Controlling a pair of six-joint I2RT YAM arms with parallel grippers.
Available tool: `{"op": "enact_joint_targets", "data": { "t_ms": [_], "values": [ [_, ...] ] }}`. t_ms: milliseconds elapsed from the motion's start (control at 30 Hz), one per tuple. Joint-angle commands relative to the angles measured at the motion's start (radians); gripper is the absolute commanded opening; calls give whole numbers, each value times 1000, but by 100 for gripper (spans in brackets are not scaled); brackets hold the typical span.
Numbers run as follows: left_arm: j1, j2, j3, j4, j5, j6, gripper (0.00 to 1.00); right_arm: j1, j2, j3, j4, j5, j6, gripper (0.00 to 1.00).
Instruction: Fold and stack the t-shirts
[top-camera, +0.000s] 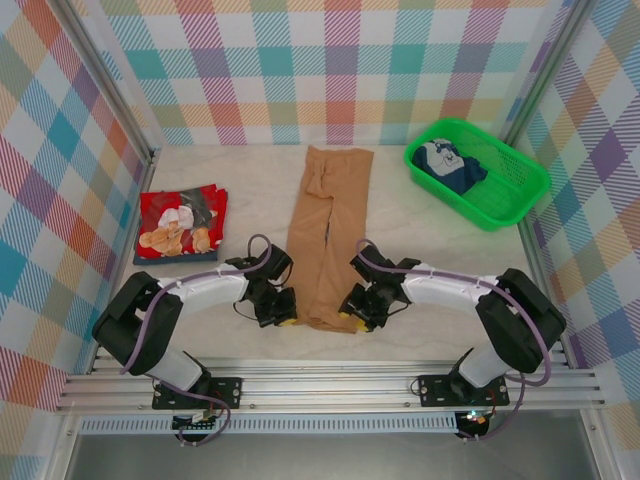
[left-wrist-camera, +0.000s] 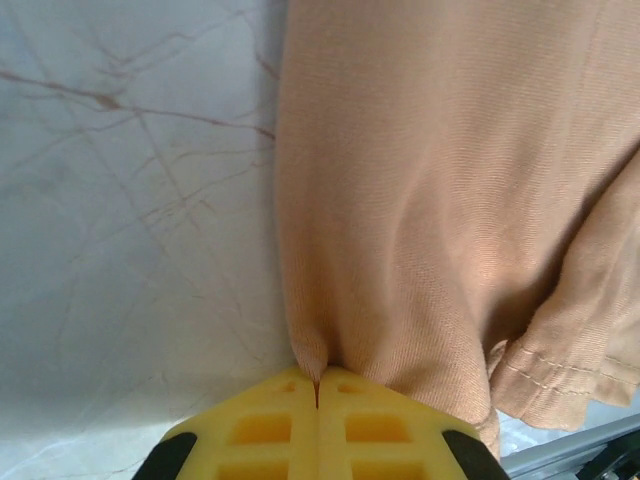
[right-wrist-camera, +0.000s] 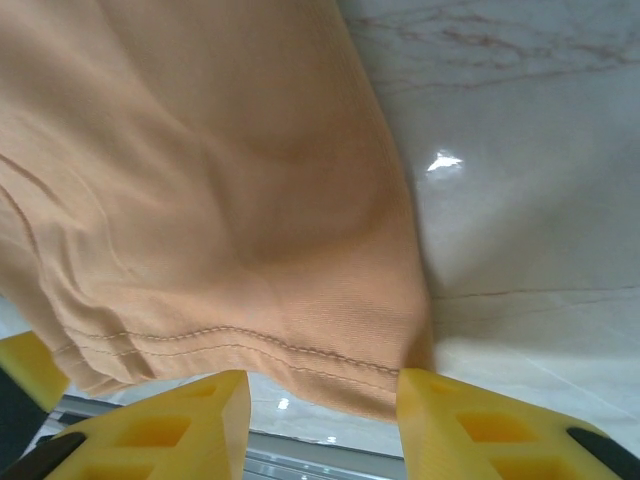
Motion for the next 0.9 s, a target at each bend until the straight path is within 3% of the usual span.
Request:
{"op": "enact_joint_targets", "data": {
  "t_ms": [0,133,400,533,700,867],
  "values": [
    [-13,3,25,-11,14,27,1,5,-21,4,-102,45,-25,43],
    [-13,-9,31,-34,8,38,0,5,-33,-22,-96,52,-27,43],
    [-13,-27,30,-64,8,52,0,34,92,53,-43,7,-31,37],
    [-11,-40,23,-70,4,53,0,42,99,29,-44,10,7,28],
    [-13,-64,23,-101,-1,67,0,37,83,47,-100,73,-18,5],
    [-16,-82,20,-151,58,99,0,38,61,60,-153,46,-56,0]
  ]
}}
